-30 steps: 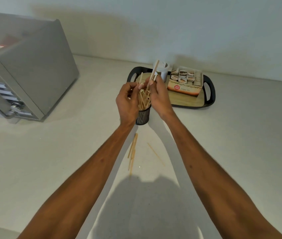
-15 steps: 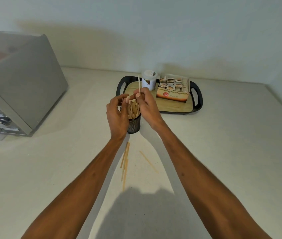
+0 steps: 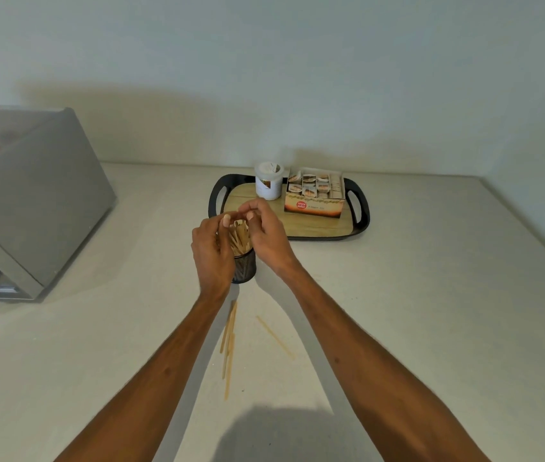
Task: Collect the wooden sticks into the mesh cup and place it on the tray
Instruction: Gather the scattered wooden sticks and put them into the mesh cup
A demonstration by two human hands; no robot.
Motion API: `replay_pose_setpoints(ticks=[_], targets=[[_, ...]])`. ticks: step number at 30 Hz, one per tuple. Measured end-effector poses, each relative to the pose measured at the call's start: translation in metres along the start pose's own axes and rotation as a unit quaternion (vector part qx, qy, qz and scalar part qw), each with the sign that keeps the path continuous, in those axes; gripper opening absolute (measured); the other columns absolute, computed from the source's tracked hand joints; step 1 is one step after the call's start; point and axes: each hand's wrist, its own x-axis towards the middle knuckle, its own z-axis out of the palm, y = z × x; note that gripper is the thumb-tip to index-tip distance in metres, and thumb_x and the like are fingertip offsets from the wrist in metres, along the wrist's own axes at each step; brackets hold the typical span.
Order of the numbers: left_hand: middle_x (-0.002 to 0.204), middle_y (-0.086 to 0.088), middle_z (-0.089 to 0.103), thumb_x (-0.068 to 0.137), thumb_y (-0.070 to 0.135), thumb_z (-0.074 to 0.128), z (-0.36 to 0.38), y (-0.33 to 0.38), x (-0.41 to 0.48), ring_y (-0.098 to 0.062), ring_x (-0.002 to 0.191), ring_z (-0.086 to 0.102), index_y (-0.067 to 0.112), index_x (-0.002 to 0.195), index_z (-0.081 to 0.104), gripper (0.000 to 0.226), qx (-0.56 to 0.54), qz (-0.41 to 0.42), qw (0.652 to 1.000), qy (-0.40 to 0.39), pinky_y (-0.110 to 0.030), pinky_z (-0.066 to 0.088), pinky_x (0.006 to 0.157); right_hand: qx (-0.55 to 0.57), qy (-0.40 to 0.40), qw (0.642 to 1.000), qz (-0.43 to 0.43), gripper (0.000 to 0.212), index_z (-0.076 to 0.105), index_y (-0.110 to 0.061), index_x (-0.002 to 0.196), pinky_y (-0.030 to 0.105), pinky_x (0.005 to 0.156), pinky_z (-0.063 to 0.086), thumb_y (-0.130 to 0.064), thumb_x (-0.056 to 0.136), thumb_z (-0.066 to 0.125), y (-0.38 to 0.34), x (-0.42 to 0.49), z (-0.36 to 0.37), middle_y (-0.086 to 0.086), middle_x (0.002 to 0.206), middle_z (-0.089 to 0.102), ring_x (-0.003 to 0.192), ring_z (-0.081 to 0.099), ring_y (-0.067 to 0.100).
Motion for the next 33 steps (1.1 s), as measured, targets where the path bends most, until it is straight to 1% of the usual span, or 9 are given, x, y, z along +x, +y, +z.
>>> replay_pose_setpoints(ticks=[5,13,15,17,22,25,27,29,33], targets=[[0.123,0.008,0.071,0.120,0.039,0.034,-0.002,0.006,-0.001,-0.011,0.118,0.059,0.025,0.134,0.068,0.040,-0.022,-0.021,0.999,-0.008,-0.041,0.054,0.101,0.011,-0.005,1.000,0.006,0.027,0.063,-0.007,0.122,0.017,0.093,0.057,0.006,0.108,0.044,0.000,0.000,-0.003,0.003,0.111,0.077,0.108,0.074,0.008],[0.133,0.004,0.072,0.121,0.037,0.028,-0.013,0.006,0.008,-0.016,0.129,0.065,0.022,0.142,0.064,0.044,-0.063,-0.022,0.997,-0.029,-0.038,0.053,0.110,0.005,-0.051,0.999,0.002,0.027,0.070,-0.005,0.117,0.029,0.099,0.061,0.012,0.102,0.055,0.004,0.011,-0.019,0.004,0.114,0.080,0.112,0.076,0.010],[0.144,0.002,0.068,0.121,0.036,0.029,-0.013,0.001,0.008,-0.010,0.135,0.060,0.020,0.148,0.062,0.046,-0.041,-0.023,0.997,-0.059,-0.032,0.048,0.115,-0.021,-0.069,0.997,-0.007,0.029,0.071,-0.007,0.118,0.029,0.100,0.061,0.011,0.102,0.055,0.004,0.010,-0.021,0.002,0.116,0.080,0.114,0.075,0.008],[0.148,0.008,0.062,0.120,0.037,0.031,-0.012,-0.001,0.005,0.010,0.132,0.054,0.020,0.151,0.060,0.046,-0.019,-0.025,0.996,-0.084,-0.022,0.043,0.114,-0.045,-0.097,0.994,-0.022,0.034,0.072,-0.009,0.122,0.029,0.102,0.060,0.011,0.102,0.053,0.002,0.007,-0.020,0.000,0.119,0.078,0.118,0.073,0.008],[0.130,0.047,0.061,0.116,0.058,0.025,-0.020,0.013,-0.001,0.022,0.124,0.055,0.065,0.133,0.055,0.036,-0.042,-0.019,0.995,-0.092,-0.005,0.042,0.105,-0.061,-0.113,0.991,-0.034,0.046,0.067,-0.013,0.138,0.019,0.109,0.050,0.011,0.105,0.047,-0.002,-0.002,-0.021,-0.001,0.140,0.070,0.135,0.063,0.007],[0.161,0.021,0.053,0.115,0.061,0.021,-0.028,0.013,0.001,0.003,0.149,0.047,0.050,0.160,0.042,0.051,-0.090,-0.069,0.992,-0.054,-0.024,0.038,0.123,-0.027,-0.047,0.999,-0.004,0.047,0.067,-0.010,0.139,0.020,0.113,0.046,0.014,0.105,0.045,-0.002,-0.003,-0.033,-0.003,0.144,0.068,0.137,0.060,0.005],[0.165,0.011,0.051,0.116,0.060,0.020,-0.033,0.007,0.003,-0.006,0.153,0.045,0.040,0.166,0.037,0.057,-0.093,-0.097,0.991,-0.020,-0.022,0.035,0.119,-0.016,-0.010,1.000,0.019,0.044,0.069,-0.009,0.134,0.025,0.115,0.048,0.013,0.105,0.045,0.001,-0.004,-0.044,-0.001,0.139,0.071,0.133,0.064,0.007],[0.159,0.007,0.056,0.117,0.057,0.022,-0.041,0.002,0.001,-0.010,0.148,0.051,0.035,0.163,0.043,0.055,-0.083,-0.101,0.991,0.008,-0.015,0.037,0.110,-0.015,0.016,0.999,0.044,0.042,0.073,-0.008,0.126,0.031,0.112,0.053,0.015,0.104,0.045,0.006,-0.008,-0.058,0.001,0.131,0.075,0.123,0.071,0.011],[0.130,0.008,0.073,0.118,0.033,0.042,-0.060,-0.013,-0.011,-0.007,0.116,0.067,0.026,0.145,0.059,0.033,0.018,-0.087,0.995,0.036,-0.032,0.056,0.103,-0.042,0.057,0.989,0.128,0.039,0.075,-0.006,0.114,0.037,0.100,0.062,0.017,0.098,0.049,0.026,-0.025,-0.095,0.001,0.108,0.080,0.102,0.077,0.012]])
